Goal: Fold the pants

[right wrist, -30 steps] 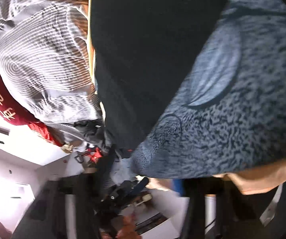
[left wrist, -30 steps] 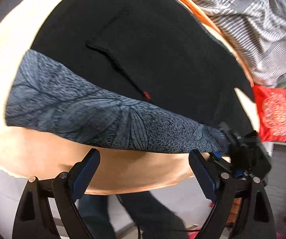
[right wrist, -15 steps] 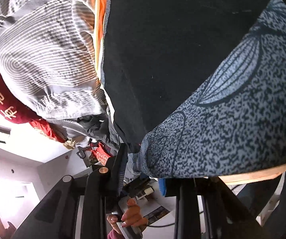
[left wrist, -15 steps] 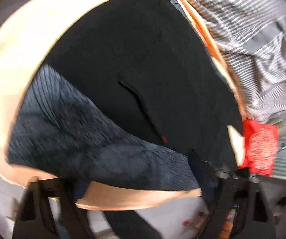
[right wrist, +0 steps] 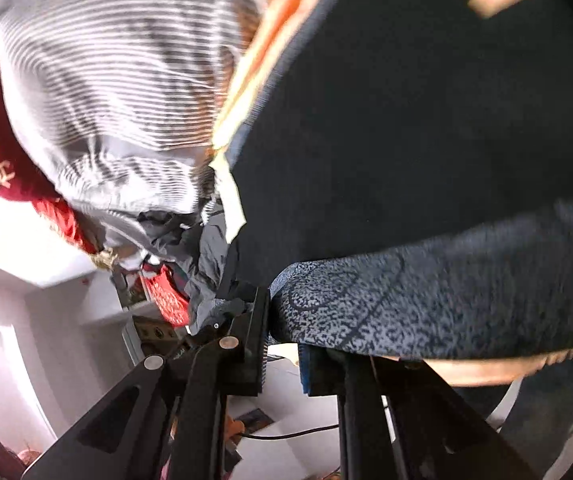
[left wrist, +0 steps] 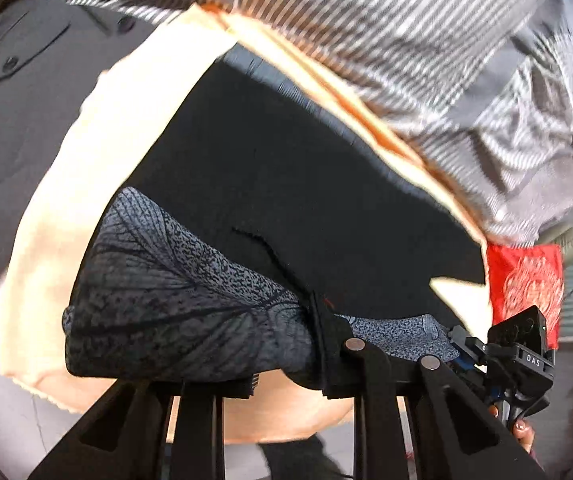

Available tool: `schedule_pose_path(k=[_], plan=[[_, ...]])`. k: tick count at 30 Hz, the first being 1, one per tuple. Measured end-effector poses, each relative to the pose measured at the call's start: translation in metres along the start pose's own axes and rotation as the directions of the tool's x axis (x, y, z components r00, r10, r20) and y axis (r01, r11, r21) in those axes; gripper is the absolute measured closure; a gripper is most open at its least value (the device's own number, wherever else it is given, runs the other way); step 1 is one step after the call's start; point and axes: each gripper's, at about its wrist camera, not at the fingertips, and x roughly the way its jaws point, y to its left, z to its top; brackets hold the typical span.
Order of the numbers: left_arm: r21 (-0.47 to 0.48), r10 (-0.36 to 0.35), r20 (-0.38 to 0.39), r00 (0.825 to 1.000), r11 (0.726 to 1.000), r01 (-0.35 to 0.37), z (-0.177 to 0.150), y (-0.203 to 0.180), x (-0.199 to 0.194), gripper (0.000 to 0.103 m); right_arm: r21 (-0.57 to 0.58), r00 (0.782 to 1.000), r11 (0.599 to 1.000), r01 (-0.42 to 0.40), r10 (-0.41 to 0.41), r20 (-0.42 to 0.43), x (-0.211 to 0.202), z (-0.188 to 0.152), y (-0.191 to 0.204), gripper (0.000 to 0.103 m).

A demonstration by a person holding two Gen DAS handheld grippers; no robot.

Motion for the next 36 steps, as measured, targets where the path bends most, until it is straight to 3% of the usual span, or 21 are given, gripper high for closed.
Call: schedule_pose_path(k=[8, 13, 18, 22, 23, 24, 26, 28, 30, 33, 36], plan=[[-0.003, 0.077, 0.065, 0.995, 0.997, -0.077, 0.093, -0.036, 0.035, 0.080, -0.090, 0.991, 0.995, 0.053, -0.063, -0.118, 0.027, 0.120, 0.042, 0.089], [-0.006, 0.178, 0.058, 0.982, 0.984, -0.178, 0.140, -0.043, 0.088, 0.080, -0.040, 0.984, 0.997, 0.069, -0.075, -0.163, 0.058, 0.189, 0.033, 0.089], [-0.020, 0.261, 0.060, 0.963, 0.965, -0.260, 0.159, -0.038, 0.124, 0.076, -0.005, 0.969, 0.992, 0.123, -0.121, -0.213, 0.097, 0.241, 0.011, 0.086], [-0.036, 0.276, 0.051, 0.960, 0.961, -0.275, 0.168, -0.039, 0.124, 0.069, -0.006, 0.961, 0.991, 0.134, -0.131, -0.245, 0.112, 0.255, 0.003, 0.086], [-0.036, 0.284, 0.067, 0.956, 0.959, -0.282, 0.169, -0.041, 0.118, 0.060, -0.004, 0.959, 0.991, 0.131, -0.128, -0.254, 0.113, 0.257, 0.002, 0.085], [-0.032, 0.299, 0.090, 0.950, 0.954, -0.298, 0.169, -0.044, 0.111, 0.043, -0.003, 0.957, 0.992, 0.129, -0.125, -0.263, 0.114, 0.258, 0.003, 0.082], [-0.029, 0.349, 0.179, 0.920, 0.937, -0.349, 0.168, -0.052, 0.087, 0.026, -0.014, 0.951, 0.992, 0.128, -0.127, -0.281, 0.113, 0.260, 0.007, 0.073], [-0.016, 0.370, 0.226, 0.901, 0.926, -0.376, 0.172, -0.059, 0.073, 0.026, -0.039, 0.947, 0.991, 0.129, -0.135, -0.291, 0.113, 0.262, 0.016, 0.058], [-0.002, 0.396, 0.220, 0.891, 0.914, -0.406, 0.171, -0.066, 0.068, 0.026, -0.060, 0.951, 0.993, 0.106, -0.119, -0.285, 0.109, 0.261, 0.029, 0.042], [0.088, 0.419, 0.171, 0.892, 0.895, -0.438, 0.156, -0.082, 0.085, 0.026, -0.145, 0.961, 0.987, 0.073, -0.109, -0.254, 0.094, 0.251, 0.057, 0.042], [0.183, 0.439, 0.116, 0.891, 0.872, -0.454, 0.130, -0.095, 0.118, 0.026, -0.234, 0.955, 0.972, 0.036, -0.102, -0.279, 0.080, 0.227, 0.074, 0.043]])
